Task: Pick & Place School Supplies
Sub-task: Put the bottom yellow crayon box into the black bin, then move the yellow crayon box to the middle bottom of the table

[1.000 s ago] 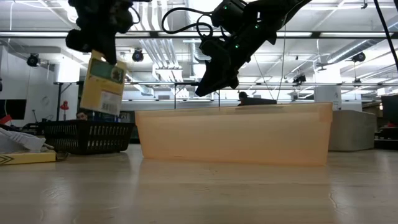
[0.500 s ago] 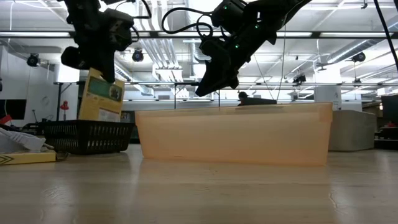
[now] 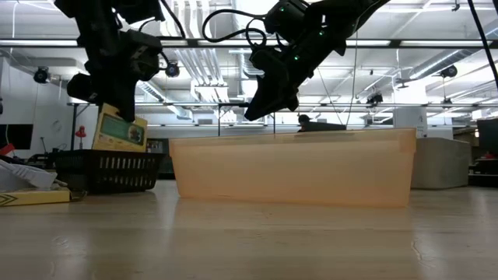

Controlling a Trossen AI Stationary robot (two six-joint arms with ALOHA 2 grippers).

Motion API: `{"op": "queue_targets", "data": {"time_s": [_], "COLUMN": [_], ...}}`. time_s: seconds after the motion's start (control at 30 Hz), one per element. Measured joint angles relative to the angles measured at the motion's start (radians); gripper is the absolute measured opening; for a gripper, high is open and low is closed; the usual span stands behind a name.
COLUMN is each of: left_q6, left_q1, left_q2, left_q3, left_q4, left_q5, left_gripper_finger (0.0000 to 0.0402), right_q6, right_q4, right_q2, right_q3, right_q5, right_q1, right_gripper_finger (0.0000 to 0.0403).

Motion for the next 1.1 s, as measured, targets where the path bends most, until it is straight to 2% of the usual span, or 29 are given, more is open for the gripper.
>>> {"op": "queue_targets", "data": {"time_s": [0.27,0.77,0.9,1.1], "left_q6": [-0.017,-0.019,0.015,0.075], "left_q1": [0.0,0.003,0.008,0.008], "left_q2": [0.0,-0.001,-0.03,-0.127], "left_q3": [-0.002,-0.002,0.011,0.094], "left_q4": [-0.119,-0.173,-0.175,-0.177], "left_q5": [-0.089,-0.11,-0.11,-0.105], "left_gripper_finger": [0.0012,0.0069,0.0087,0.01], "right_q6": [0.0,0.0,0.0,0.0], "right_q4": [0.0,0.0,0.0,0.0], "right_q2": [0.0,0.0,0.0,0.0], "right_q3": [0.0,0.0,0.0,0.0], "right_q5": [0.0,0.0,0.0,0.0], "right_q1": [0.0,0.0,0.0,0.0], "right_gripper_finger": [0.0069,0.0083,0.0076,0.0068]}}
